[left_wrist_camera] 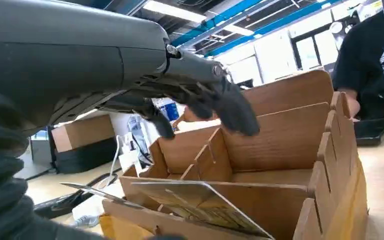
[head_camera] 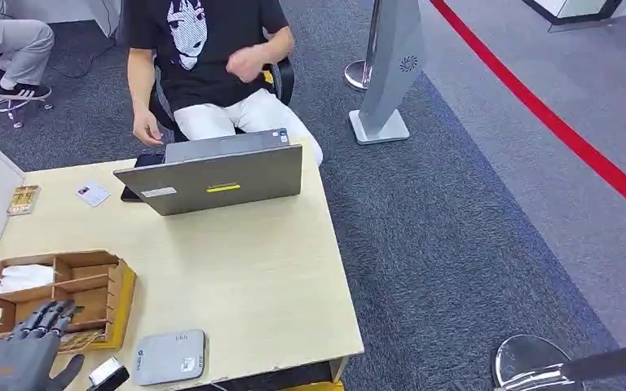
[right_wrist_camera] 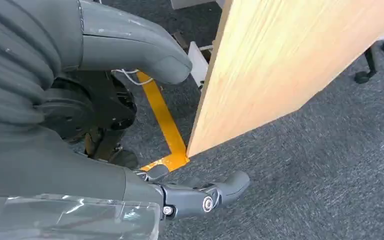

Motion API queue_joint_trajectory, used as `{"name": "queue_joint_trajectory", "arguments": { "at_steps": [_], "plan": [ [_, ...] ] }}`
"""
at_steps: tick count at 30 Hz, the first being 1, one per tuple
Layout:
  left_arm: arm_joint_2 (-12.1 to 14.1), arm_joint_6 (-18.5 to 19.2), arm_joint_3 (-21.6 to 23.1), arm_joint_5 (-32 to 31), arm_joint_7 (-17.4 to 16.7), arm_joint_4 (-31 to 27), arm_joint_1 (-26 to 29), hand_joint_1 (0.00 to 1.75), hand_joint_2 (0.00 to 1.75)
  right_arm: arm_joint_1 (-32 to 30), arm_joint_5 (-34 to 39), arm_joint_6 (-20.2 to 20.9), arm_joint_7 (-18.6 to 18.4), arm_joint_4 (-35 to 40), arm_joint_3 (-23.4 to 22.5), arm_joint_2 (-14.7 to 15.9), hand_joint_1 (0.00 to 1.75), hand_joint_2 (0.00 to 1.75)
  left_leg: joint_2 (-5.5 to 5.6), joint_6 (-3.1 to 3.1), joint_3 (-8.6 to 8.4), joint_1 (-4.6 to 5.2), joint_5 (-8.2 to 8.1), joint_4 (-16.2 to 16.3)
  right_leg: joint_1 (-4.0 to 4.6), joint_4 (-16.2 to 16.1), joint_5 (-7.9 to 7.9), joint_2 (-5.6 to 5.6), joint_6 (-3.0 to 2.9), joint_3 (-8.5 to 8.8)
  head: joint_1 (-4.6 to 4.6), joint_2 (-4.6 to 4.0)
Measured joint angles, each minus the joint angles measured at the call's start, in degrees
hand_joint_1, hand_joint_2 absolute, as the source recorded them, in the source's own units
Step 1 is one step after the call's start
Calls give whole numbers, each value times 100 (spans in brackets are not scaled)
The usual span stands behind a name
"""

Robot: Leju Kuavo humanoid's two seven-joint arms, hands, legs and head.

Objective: Pass the card to the sensor for recognition and then transmit it.

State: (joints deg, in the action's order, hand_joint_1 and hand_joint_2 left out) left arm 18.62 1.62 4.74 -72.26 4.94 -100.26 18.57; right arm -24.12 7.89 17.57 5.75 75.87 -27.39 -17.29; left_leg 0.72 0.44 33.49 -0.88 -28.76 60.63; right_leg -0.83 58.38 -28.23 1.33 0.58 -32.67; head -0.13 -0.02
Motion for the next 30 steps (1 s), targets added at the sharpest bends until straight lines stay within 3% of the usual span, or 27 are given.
{"name": "queue_joint_trajectory", "arguments": {
  "at_steps": [4,5,13,17,23,30],
  "plan": [
    [-28,15,-2,0,-13,-50,9,162,175,0,0,0,-9,0,-2,0,0,175,0,0,0,0,0,0,0,0,0,0,0,0,0,0],
    [-28,15,-2,0,-15,-52,11,175,175,0,0,-2,-9,0,-2,0,0,175,0,0,0,0,0,0,0,0,0,0,0,0,0,0],
    [-92,-308,-9,-72,120,-144,-42,175,175,-9,105,-78,9,2,0,-2,0,175,0,0,-1,0,0,0,0,0,0,0,0,0,-2,0],
    [-190,-666,-9,-168,300,-521,-199,175,175,-55,135,-159,13,37,28,-2,0,175,5,0,0,0,1,0,0,-1,0,-4,0,-11,-2,0],
    [-256,-623,-7,-162,221,-1270,-838,175,175,-84,170,-184,18,61,96,-2,0,175,7,0,-3,-1,8,1,1,0,8,-7,-1,2,0,0],
    [-225,-76,-13,140,52,-1473,-2031,175,175,-48,-26,2,18,28,111,-2,0,175,10,-10,-1,-5,20,0,4,3,16,-9,-8,2,0,0]
  ]
}}
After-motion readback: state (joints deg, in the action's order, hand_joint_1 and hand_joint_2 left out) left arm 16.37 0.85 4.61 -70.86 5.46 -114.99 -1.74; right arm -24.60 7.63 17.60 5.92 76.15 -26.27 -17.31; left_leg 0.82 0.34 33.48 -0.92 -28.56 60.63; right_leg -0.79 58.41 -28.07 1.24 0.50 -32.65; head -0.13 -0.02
